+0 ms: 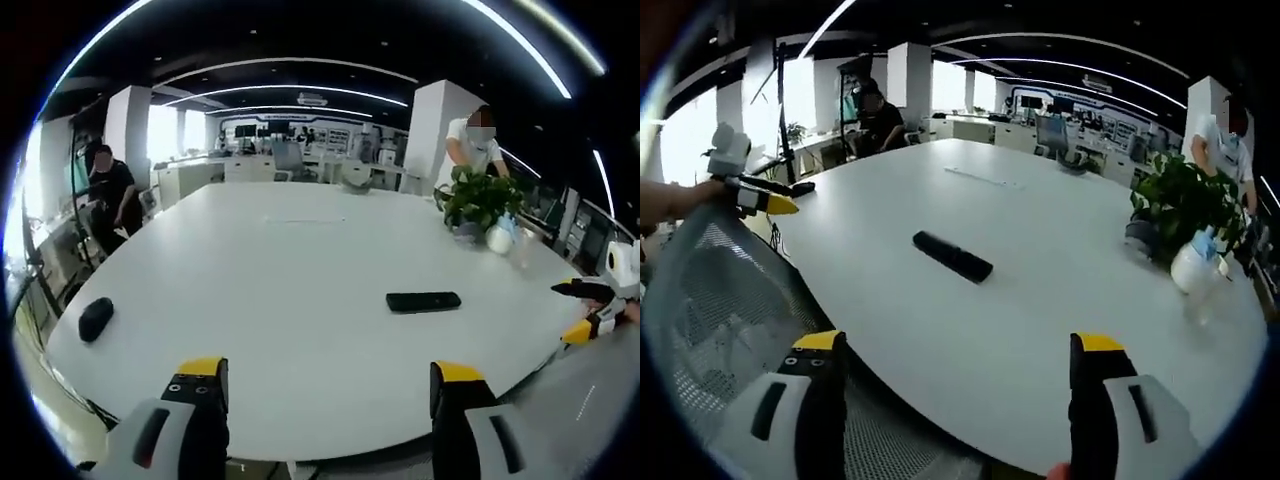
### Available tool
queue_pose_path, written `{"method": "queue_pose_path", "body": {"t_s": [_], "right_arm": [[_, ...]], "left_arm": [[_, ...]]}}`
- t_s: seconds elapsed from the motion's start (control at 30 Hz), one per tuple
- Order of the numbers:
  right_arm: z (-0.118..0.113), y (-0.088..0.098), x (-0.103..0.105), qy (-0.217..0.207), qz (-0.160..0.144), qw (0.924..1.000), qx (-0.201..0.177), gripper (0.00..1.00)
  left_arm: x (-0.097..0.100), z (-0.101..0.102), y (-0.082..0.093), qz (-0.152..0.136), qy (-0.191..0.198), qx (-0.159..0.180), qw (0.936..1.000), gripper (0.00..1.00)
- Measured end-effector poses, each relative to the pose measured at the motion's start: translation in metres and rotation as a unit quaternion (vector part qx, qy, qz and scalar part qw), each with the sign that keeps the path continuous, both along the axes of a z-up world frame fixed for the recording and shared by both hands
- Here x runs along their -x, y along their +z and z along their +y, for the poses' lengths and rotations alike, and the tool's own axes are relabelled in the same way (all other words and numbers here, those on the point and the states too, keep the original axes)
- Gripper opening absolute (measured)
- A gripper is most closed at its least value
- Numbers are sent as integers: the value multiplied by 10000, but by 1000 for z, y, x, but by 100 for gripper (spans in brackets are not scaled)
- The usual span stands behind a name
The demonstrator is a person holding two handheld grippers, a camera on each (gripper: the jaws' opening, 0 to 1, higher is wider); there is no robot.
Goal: Press the specified remote control buttons in sequence, fully releasing each button before pressing the next.
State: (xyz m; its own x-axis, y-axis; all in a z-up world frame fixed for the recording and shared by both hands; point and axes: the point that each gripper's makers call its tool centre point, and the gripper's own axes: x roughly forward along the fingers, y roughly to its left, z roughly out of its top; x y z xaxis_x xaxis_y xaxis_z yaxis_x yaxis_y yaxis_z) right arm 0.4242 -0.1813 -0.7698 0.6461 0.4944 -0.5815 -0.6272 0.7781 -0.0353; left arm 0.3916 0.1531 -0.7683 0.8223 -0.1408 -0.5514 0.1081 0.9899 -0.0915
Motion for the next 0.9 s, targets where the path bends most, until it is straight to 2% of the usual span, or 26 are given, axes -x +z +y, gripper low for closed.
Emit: {"method": "queue_pose_path", "body": {"t_s": [0.03, 0.1, 0.17, 0.2, 0.27, 0.33, 0.43, 0.53, 0.57, 0.67, 0.8, 0.9], "right_arm": [[-3, 1, -2, -189, 3, 9997, -147, 96], [-3, -3, 1, -252, 237, 9990, -297, 96], [0, -3, 2, -170, 211, 9995, -189, 98], [-2, -5, 3, -112, 144, 9998, 30, 98], [-6, -8, 5, -169, 151, 9996, 191, 96], [-11, -5, 0, -373, 129, 9992, 71, 95], [-18, -3, -3, -698, 181, 9973, -158, 93], [-27, -2, -6, -918, 116, 9957, -85, 89], [-28, -1, -6, -949, 98, 9954, -65, 88], [-31, -2, -6, -996, 100, 9949, 109, 89], [-36, -3, -9, -1180, 153, 9927, 188, 93], [-44, 1, -11, -1493, 61, 9886, 212, 96]], "left_arm": [[-1, -2, 1, -75, -124, -91, 9999, 85], [0, -2, 1, -15, -94, -78, 9999, 85], [-4, -1, 12, -321, 80, 200, 9993, 85], [-4, 2, 15, -435, 221, 350, 9982, 85], [-1, 8, 11, -327, 386, 451, 9977, 85], [-1, 5, 10, -282, 314, 443, 9981, 87], [-2, -1, 11, -309, 59, 236, 9992, 86], [-3, -1, 12, -336, 54, 267, 9991, 86], [-4, 0, 16, -450, 89, 363, 9983, 86], [-7, -1, 18, -530, 49, 399, 9978, 86], [-10, -6, 17, -510, -176, 318, 9980, 84], [-8, -17, 14, -480, -667, 73, 9966, 83]]}}
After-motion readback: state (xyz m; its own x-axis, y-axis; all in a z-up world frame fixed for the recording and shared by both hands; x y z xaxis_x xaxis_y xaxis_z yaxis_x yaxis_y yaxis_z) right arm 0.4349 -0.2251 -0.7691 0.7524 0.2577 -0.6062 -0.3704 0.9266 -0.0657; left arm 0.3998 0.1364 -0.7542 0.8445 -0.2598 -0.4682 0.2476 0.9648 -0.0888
